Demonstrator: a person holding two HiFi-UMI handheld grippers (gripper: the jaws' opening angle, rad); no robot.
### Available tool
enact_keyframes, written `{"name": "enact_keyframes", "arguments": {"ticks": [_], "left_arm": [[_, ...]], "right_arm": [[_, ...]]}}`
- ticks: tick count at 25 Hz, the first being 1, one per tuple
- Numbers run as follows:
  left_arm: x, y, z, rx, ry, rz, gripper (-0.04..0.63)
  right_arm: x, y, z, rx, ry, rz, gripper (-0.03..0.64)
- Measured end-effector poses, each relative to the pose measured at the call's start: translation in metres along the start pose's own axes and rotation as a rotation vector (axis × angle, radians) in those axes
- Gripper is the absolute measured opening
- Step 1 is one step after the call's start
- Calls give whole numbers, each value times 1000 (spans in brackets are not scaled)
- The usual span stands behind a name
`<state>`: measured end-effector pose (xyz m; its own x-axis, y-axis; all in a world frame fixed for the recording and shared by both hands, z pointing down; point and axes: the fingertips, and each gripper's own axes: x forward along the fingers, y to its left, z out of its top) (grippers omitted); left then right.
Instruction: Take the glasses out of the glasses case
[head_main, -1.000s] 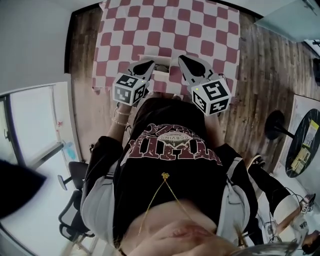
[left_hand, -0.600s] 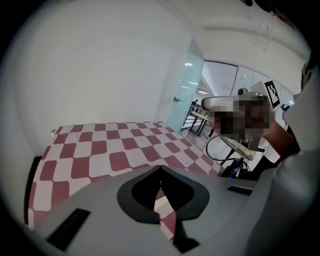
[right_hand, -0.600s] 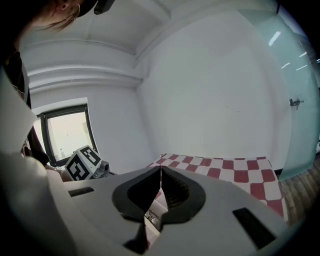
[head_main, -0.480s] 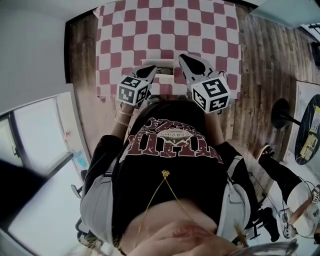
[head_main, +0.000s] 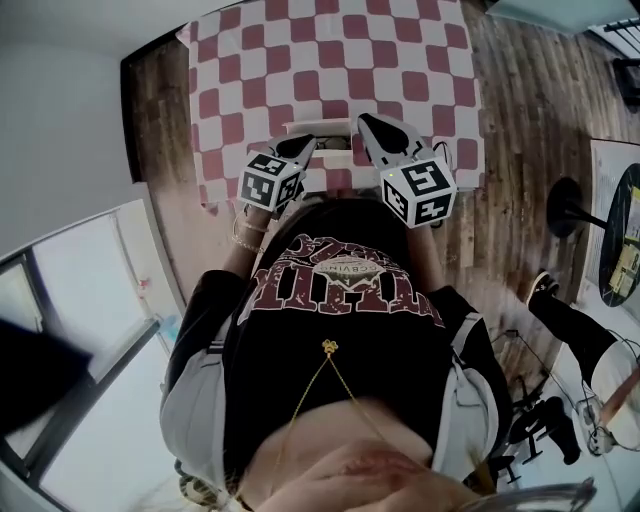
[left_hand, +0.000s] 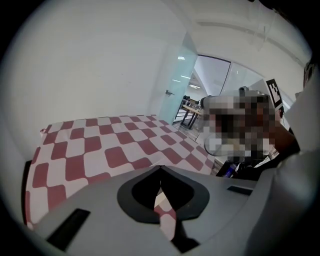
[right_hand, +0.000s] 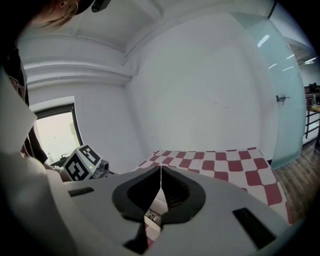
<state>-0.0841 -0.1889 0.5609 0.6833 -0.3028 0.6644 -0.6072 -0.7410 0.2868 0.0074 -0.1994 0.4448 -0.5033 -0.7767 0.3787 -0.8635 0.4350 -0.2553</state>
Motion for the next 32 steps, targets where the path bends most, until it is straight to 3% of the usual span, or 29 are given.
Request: {"name": "enact_keyframes", "arguments": {"ticks": [8, 32], "left_arm": [[6, 8, -9, 31, 43, -20, 8], [42, 17, -44, 220, 239, -59, 8]], "right_arm": [[0, 0, -8, 4, 25, -24, 20], [-6, -8, -30, 42, 61, -62, 20]]}}
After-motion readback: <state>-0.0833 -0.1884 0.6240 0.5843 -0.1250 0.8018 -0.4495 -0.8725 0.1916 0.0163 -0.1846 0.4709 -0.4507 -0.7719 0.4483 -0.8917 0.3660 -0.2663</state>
